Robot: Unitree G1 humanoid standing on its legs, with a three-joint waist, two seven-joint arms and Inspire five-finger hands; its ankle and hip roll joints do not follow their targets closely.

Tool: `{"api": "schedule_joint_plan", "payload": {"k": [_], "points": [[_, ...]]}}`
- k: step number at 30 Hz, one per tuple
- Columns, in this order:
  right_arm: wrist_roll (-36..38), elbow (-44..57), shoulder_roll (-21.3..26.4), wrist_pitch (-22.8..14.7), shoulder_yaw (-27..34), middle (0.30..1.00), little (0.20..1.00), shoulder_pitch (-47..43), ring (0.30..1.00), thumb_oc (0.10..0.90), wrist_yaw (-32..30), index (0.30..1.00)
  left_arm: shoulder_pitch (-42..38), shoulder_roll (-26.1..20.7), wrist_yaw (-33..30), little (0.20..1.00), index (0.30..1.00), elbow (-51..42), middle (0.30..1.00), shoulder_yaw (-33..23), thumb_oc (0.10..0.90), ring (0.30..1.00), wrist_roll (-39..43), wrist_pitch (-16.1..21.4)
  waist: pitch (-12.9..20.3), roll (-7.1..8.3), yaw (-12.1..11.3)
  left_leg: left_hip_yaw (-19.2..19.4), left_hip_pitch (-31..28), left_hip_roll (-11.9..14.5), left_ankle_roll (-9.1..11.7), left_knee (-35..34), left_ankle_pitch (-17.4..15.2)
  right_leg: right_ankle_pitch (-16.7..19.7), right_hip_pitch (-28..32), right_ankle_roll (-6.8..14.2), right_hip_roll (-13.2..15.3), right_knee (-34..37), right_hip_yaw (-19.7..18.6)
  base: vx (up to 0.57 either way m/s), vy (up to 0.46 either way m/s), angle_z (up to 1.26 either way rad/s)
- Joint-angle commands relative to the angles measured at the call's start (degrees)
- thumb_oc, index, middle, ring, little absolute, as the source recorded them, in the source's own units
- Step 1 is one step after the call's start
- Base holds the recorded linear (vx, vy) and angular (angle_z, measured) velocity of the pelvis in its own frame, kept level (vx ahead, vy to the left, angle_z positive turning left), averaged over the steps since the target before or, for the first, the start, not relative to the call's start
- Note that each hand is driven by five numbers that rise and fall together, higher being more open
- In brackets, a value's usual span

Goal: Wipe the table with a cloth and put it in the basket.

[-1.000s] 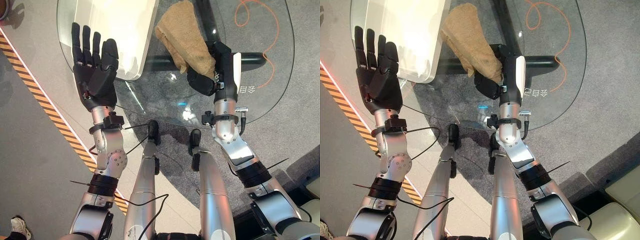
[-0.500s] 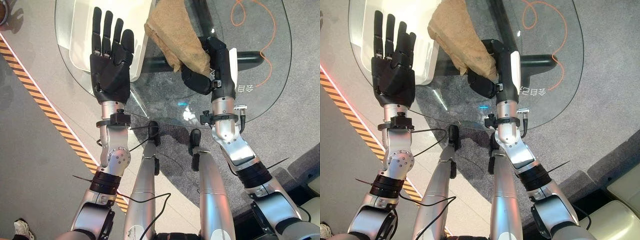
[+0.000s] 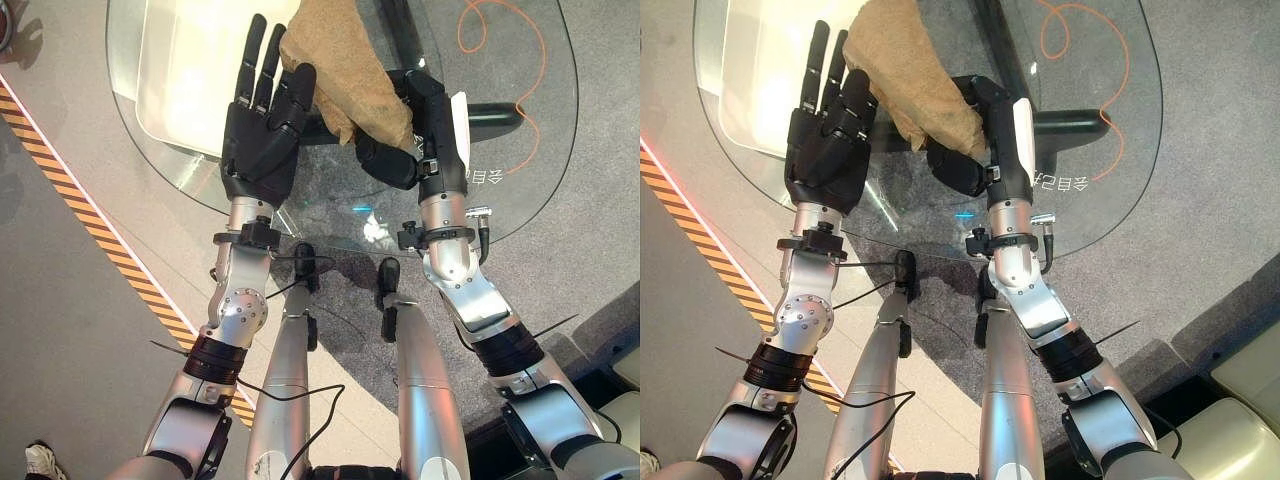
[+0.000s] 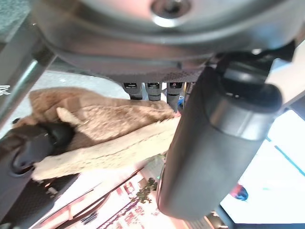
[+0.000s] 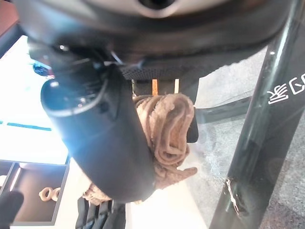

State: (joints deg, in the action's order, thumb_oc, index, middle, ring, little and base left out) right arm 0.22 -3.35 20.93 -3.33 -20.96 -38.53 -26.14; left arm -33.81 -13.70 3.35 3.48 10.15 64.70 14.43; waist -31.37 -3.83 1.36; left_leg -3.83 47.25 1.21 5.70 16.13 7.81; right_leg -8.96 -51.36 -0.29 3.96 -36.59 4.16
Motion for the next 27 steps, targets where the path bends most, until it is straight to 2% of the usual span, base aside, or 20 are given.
{"api": "schedule_joint_plan", "payload": {"k": [1,9,27], "points": [[-0.5,14.02,-1.83,-9.77,0.12,0.3,0.2,-7.66,0.3,0.1,0.68,0.3,-4.83,-1.07,4.86,0.9,0.9,-8.62,0.9,0.03,0.8,0.9,0.56,1.13,1.58,1.1,-0.02,4.66,-2.31,-4.29,-5.03,6.0,-7.85,5.2,3.76,1.76,-4.54,8.98,-0.71,0.0,0.0,0.0],[-0.13,13.28,-2.11,-9.2,-0.76,0.3,0.2,-8.6,0.3,0.1,1.94,0.3,-5.77,-0.69,6.02,0.9,0.9,-8.53,0.9,0.68,0.8,0.9,1.14,-0.33,1.58,1.15,0.0,4.63,-2.31,-4.26,-4.95,6.18,-7.94,5.12,3.79,1.76,-4.46,8.83,-0.69,0.0,0.0,0.0],[0.12,13.88,-2.35,-8.3,-2.09,0.3,0.2,-9.41,0.3,0.1,5.03,0.3,-6.48,-0.39,6.1,0.9,0.9,-9.04,0.9,1.09,0.8,0.9,-0.1,-0.18,1.58,1.31,-0.07,4.44,-2.29,-4.3,-4.85,5.81,-7.73,5.1,3.84,1.79,-4.6,9.12,-0.62,0.0,0.0,0.0]]}}
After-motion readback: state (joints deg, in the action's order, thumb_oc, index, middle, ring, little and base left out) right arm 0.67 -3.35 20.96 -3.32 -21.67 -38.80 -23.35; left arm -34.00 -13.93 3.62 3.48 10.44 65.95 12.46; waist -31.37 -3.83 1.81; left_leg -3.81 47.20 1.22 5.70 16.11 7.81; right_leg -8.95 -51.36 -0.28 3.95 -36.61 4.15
